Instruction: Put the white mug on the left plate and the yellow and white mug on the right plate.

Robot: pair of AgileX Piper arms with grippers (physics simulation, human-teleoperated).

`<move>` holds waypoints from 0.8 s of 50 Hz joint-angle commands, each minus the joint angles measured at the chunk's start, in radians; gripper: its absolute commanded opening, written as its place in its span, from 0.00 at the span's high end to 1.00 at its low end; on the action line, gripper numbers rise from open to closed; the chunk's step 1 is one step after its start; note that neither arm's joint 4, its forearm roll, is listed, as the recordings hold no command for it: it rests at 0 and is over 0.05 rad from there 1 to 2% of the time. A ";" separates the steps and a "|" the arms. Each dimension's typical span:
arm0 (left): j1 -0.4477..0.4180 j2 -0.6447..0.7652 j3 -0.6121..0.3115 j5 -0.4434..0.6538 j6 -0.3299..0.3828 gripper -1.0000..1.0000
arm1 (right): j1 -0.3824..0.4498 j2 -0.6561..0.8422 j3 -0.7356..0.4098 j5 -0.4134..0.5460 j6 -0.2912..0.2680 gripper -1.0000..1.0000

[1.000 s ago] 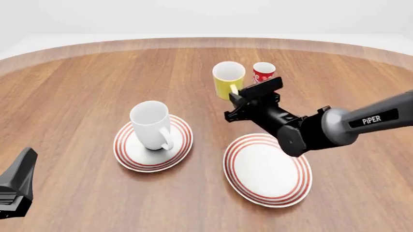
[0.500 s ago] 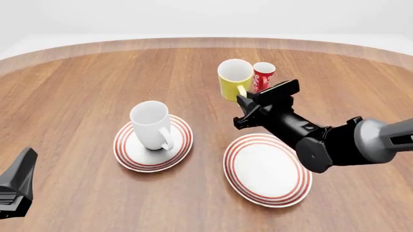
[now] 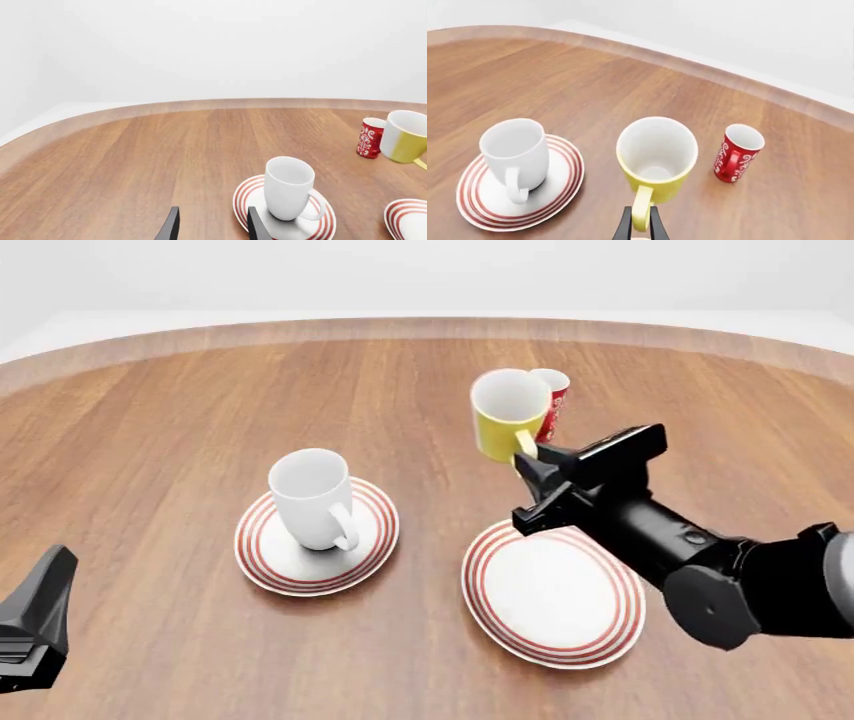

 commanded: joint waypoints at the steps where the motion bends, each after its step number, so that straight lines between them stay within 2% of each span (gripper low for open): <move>1: 0.000 0.000 0.000 0.000 0.000 0.00 | 0.002 -0.099 0.089 -0.004 0.002 1.00; 27: 0.000 0.000 0.000 0.000 0.000 0.00 | 0.007 -0.345 0.246 0.077 0.002 1.00; 40: 0.000 0.000 0.000 0.000 0.000 0.00 | 0.010 -0.405 0.307 0.086 0.013 1.00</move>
